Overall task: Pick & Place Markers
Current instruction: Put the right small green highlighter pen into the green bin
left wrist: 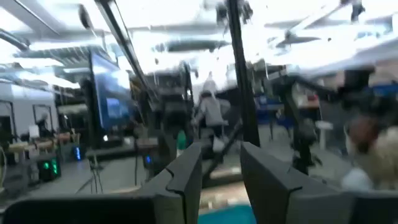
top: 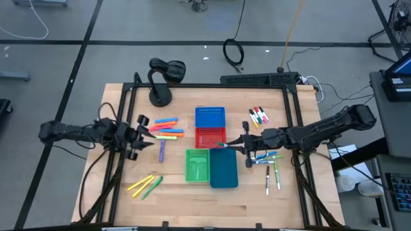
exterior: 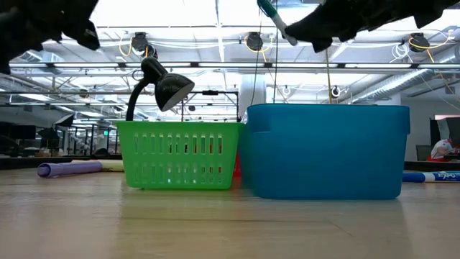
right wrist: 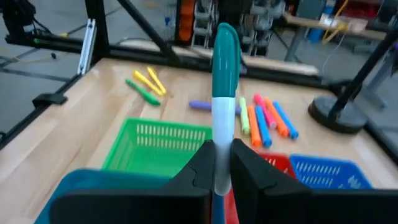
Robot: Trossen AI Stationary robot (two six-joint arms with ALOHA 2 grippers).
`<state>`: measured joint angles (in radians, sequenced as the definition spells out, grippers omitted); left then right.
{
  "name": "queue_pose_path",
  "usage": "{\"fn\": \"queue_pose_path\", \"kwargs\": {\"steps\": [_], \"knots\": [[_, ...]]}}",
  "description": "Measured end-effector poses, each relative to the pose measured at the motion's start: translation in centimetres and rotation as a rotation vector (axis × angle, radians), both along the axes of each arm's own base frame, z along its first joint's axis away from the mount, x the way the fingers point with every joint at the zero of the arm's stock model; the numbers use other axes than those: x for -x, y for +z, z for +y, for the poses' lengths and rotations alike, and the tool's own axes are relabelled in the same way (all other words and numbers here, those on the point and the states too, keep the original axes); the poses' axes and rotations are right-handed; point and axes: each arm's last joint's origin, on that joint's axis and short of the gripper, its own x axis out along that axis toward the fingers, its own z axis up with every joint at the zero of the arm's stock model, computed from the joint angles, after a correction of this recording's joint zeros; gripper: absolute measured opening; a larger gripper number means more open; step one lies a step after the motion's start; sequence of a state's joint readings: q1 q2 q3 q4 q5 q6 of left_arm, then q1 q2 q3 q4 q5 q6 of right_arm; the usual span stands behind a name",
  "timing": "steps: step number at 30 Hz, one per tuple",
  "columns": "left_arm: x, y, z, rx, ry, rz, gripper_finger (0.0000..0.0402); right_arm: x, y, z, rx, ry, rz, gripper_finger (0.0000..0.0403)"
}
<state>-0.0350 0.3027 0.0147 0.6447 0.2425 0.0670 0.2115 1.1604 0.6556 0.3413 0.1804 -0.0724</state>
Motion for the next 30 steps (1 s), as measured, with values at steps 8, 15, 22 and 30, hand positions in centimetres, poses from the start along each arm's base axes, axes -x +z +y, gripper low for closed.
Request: {"fn": "queue_pose_path", "kwargs": {"steps": [8,15,22,30], "knots": [[-2.5,0.4,-1.2,0.101,-0.076,-0.034,0.0115,-0.4,0.6,0.3,0.021,0.089,-0.085,0.0019],[-6.8,0.9,-1.6,0.112,0.150,0.056,0.0115,-0.4,0.5,0.3,0.012,0.086,-0.077,0.0019],[-15.6,2.4,-3.6,-0.065,0.117,0.117,0.0115,-1.2,-0.4,0.6,0.015,0.090,-0.058,0.0019],[-21.0,2.0,-4.9,-0.323,0.164,0.242,0.0115,-1.1,-0.6,2.3,0.021,0.157,-0.073,0.0020]]}}
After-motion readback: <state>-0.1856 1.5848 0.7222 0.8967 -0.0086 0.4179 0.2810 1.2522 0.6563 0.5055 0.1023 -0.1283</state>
